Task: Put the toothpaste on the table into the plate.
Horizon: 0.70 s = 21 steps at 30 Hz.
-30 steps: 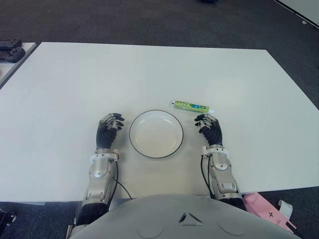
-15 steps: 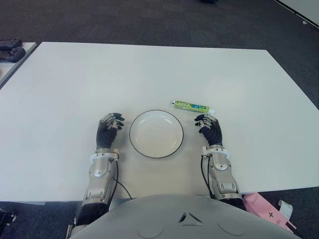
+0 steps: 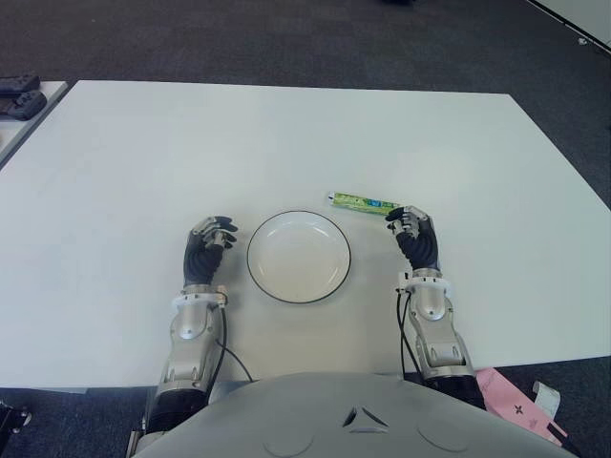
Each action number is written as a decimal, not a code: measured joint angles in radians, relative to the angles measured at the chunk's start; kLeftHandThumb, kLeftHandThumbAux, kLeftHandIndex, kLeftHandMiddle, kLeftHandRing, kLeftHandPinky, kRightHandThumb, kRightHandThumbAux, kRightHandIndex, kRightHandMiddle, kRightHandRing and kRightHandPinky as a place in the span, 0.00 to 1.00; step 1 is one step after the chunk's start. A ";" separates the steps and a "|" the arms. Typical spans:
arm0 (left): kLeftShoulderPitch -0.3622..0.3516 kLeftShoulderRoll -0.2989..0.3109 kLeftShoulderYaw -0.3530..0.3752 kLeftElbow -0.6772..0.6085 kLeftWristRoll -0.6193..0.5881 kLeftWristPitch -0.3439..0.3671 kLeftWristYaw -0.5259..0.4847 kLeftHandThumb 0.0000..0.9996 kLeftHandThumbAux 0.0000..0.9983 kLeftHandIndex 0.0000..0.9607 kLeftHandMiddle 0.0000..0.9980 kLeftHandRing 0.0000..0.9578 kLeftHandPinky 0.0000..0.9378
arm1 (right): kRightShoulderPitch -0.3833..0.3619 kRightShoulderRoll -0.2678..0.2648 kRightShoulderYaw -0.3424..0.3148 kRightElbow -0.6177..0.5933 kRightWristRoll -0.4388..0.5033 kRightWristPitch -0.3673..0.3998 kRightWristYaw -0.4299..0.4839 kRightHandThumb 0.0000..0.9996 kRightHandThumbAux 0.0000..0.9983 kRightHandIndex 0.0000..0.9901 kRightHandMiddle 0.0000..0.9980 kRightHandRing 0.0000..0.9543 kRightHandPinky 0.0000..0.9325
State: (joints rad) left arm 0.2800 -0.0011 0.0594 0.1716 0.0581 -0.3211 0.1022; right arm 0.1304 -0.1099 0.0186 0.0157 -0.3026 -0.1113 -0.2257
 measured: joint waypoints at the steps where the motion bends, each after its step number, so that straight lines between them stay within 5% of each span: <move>1: 0.000 0.000 0.000 0.000 0.000 -0.001 0.000 0.83 0.68 0.42 0.49 0.58 0.57 | -0.019 -0.014 -0.003 0.000 -0.010 -0.006 -0.003 0.71 0.73 0.43 0.48 0.49 0.50; 21: -0.003 -0.004 0.000 0.009 0.000 -0.020 0.000 0.83 0.68 0.42 0.48 0.58 0.57 | -0.267 -0.227 0.008 0.141 -0.121 -0.130 0.037 0.71 0.73 0.43 0.49 0.58 0.62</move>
State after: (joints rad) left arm 0.2771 -0.0048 0.0593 0.1809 0.0581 -0.3414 0.1022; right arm -0.1365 -0.3367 0.0262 0.1567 -0.4239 -0.2415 -0.1887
